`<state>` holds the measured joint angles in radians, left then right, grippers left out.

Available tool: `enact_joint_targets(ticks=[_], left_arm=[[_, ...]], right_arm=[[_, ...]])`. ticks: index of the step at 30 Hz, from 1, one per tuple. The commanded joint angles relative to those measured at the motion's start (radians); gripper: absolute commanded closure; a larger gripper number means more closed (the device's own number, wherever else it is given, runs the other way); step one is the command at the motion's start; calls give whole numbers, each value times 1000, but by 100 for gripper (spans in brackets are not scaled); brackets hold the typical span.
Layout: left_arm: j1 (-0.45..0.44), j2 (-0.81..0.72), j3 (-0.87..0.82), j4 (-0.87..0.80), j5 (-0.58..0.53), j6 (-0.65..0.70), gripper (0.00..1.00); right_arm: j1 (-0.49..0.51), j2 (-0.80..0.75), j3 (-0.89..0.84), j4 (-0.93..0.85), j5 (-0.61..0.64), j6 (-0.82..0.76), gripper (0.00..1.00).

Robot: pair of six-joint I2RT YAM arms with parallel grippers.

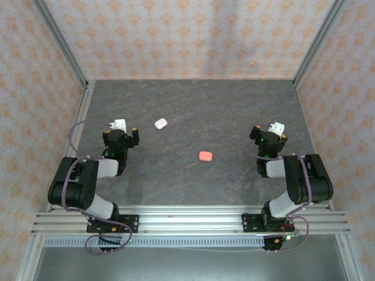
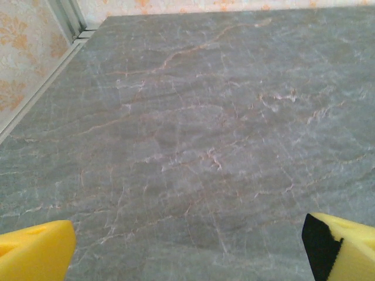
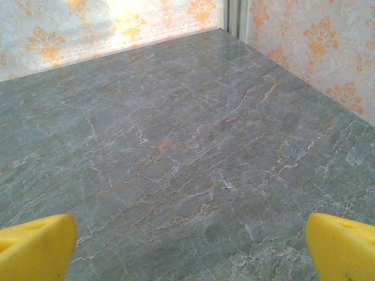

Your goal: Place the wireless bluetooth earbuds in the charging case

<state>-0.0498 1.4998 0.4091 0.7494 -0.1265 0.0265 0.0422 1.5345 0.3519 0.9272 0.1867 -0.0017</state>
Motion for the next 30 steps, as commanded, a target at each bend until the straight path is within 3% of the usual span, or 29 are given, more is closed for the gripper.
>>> enact_joint_targets(ticks=[1,30], left_arm=[[5,-3,20,-12,36,-15,0],[3,-1,20,-12,35,-14,0]], right_arm=[[-5,10,18,-10,-6,-5,1],[-2,10,21,-18,-9,-12,1]])
